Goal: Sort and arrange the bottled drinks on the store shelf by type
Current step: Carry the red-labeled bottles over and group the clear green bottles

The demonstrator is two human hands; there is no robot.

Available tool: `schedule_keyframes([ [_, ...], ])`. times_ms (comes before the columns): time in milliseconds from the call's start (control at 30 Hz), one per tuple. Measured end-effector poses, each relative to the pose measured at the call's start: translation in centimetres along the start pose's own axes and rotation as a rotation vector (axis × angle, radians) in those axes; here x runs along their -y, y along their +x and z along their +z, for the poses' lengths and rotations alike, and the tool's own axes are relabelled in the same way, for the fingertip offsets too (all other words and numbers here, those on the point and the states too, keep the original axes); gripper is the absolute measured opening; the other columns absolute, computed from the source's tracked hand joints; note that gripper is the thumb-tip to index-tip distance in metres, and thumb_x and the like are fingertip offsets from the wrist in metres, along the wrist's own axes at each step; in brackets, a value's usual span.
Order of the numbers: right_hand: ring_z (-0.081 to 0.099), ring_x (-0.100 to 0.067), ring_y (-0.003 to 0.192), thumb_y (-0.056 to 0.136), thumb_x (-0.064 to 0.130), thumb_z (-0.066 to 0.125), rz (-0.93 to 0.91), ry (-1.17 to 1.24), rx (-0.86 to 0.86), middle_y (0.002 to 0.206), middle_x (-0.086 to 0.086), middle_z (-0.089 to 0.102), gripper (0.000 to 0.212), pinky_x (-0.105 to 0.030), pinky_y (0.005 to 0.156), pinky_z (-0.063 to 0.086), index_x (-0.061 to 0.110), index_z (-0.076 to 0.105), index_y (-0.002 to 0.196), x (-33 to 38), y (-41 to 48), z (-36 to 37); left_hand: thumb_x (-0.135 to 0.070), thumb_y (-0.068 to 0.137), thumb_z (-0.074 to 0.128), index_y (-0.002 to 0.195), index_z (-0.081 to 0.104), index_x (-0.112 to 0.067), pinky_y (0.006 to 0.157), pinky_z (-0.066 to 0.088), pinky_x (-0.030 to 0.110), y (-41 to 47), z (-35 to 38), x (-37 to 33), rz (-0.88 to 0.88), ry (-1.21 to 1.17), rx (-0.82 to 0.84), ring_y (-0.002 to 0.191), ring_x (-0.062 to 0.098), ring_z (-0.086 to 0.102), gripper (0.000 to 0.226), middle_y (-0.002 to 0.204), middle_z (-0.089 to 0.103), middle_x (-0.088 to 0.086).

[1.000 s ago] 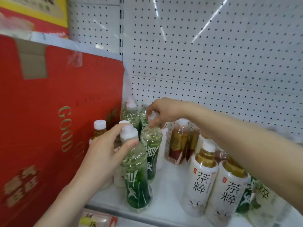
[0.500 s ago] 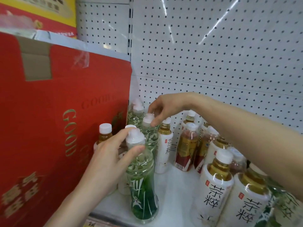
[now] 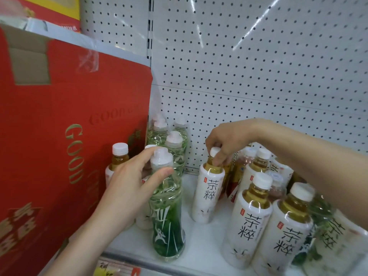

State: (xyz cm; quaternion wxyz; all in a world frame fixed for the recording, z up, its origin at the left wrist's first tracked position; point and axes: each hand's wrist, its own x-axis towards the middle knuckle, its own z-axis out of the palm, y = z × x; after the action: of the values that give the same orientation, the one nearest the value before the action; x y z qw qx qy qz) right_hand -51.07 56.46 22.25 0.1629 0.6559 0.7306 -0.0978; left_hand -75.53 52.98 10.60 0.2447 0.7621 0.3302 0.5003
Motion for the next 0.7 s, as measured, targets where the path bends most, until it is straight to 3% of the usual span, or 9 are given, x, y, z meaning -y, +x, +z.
schedule_keyframes([
  [133, 0.074, -0.011, 0.078, 0.082, 0.042, 0.075, 0.051, 0.053, 0.084, 0.103, 0.003, 0.073, 0.034, -0.025, 0.076, 0.051, 0.018, 0.065, 0.105, 1.0, -2.1, -0.3, -0.050, 0.082, 0.063, 0.109, 0.063, -0.034, 0.084, 0.053, 0.022, 0.1, 0.0, 0.2, 0.008, -0.015, -0.005, 0.093, -0.011, 0.064, 0.031, 0.098, 0.069, -0.028],
  [233, 0.069, -0.005, 0.077, 0.078, 0.064, 0.066, -0.056, 0.039, -0.202, 0.116, 0.009, 0.066, 0.061, -0.027, 0.082, 0.050, 0.032, 0.053, 0.128, 2.4, -1.1, -1.4, -0.047, 0.083, 0.065, 0.109, 0.063, -0.036, 0.083, 0.052, 0.019, 0.1, 0.0, 0.4, 0.013, -0.025, -0.004, 0.092, -0.010, 0.065, 0.028, 0.098, 0.070, -0.027],
  [300, 0.072, -0.006, 0.075, 0.081, 0.065, 0.064, -0.163, 0.136, -0.354, 0.119, 0.009, 0.063, 0.067, -0.022, 0.081, 0.049, 0.037, 0.044, 0.138, 3.9, 0.4, -1.7, -0.047, 0.080, 0.064, 0.110, 0.063, -0.038, 0.082, 0.052, 0.017, 0.1, -0.1, 0.5, 0.024, -0.018, -0.001, 0.092, -0.010, 0.066, 0.031, 0.098, 0.070, -0.027],
  [367, 0.073, -0.007, 0.072, 0.085, 0.060, 0.063, -0.219, 0.119, -0.301, 0.118, 0.010, 0.063, 0.063, -0.023, 0.087, 0.049, 0.036, 0.045, 0.139, 5.2, 2.2, -1.7, -0.051, 0.078, 0.062, 0.109, 0.061, -0.043, 0.079, 0.051, 0.012, 0.1, -0.2, 0.6, 0.034, -0.009, -0.002, 0.091, -0.011, 0.065, 0.032, 0.098, 0.069, -0.028],
  [467, 0.073, -0.005, 0.066, 0.086, 0.047, 0.069, -0.208, 0.078, -0.232, 0.089, 0.017, 0.064, 0.046, -0.031, 0.098, 0.047, 0.026, 0.057, 0.125, 4.9, 4.3, -2.0, -0.056, 0.076, 0.060, 0.109, 0.057, -0.049, 0.077, 0.051, 0.011, 0.0, -0.4, 0.5, 0.034, -0.003, -0.002, 0.089, -0.011, 0.066, 0.034, 0.098, 0.069, -0.030],
  [633, 0.074, -0.008, 0.072, 0.088, 0.034, 0.071, -0.071, 0.162, -0.229, 0.109, 0.005, 0.058, 0.043, -0.032, 0.093, 0.050, 0.021, 0.055, 0.126, 1.1, 6.7, -2.8, -0.058, 0.074, 0.058, 0.110, 0.056, -0.050, 0.081, 0.052, 0.015, -0.1, -0.9, 0.7, 0.040, -0.004, -0.020, 0.090, -0.009, 0.067, 0.037, 0.097, 0.070, -0.030],
  [700, 0.074, -0.009, 0.073, 0.089, 0.031, 0.071, -0.063, 0.164, -0.244, 0.106, 0.006, 0.057, 0.040, -0.037, 0.093, 0.053, 0.022, 0.055, 0.124, 0.4, 7.9, -2.8, -0.056, 0.074, 0.059, 0.113, 0.057, -0.046, 0.082, 0.054, 0.021, 0.0, -0.8, 0.9, 0.035, -0.010, -0.018, 0.091, -0.007, 0.067, 0.040, 0.096, 0.071, -0.026],
])
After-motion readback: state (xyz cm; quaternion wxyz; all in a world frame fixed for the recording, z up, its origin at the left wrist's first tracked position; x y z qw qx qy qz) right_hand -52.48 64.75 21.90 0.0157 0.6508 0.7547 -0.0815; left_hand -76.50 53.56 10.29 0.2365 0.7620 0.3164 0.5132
